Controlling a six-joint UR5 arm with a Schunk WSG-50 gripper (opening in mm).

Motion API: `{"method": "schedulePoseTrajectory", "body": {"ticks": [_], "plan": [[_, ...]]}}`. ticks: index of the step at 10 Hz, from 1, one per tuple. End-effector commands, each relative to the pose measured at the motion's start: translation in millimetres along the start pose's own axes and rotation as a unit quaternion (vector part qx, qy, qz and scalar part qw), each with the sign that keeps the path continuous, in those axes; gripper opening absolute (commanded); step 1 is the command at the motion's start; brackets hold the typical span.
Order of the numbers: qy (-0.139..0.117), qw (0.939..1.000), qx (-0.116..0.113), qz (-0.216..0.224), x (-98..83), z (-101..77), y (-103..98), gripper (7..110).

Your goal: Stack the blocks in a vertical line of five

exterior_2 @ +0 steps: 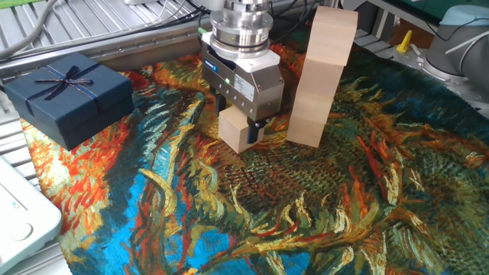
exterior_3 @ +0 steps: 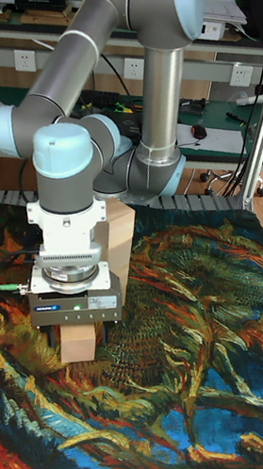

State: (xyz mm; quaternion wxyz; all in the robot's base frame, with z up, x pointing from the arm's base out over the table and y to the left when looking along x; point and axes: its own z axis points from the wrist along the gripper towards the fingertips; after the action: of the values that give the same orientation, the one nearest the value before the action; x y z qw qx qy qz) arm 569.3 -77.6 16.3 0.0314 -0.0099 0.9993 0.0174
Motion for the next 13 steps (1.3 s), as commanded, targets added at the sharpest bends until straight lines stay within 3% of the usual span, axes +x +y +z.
{"method": "schedulePoseTrajectory", "body": {"ticks": [1,4,5,13], "plan": [[-0.008,0.9999,0.001,0.007,-3.4,3.3,2.0,88],[-0.006,1.0000,0.005,0.003,-0.4,5.1,-1.6,88],[-0.006,1.0000,0.004,0.005,-0.2,5.4,-1.3,66],[-0.008,0.9999,0.004,0.007,-0.1,5.9,-1.4,66]]}}
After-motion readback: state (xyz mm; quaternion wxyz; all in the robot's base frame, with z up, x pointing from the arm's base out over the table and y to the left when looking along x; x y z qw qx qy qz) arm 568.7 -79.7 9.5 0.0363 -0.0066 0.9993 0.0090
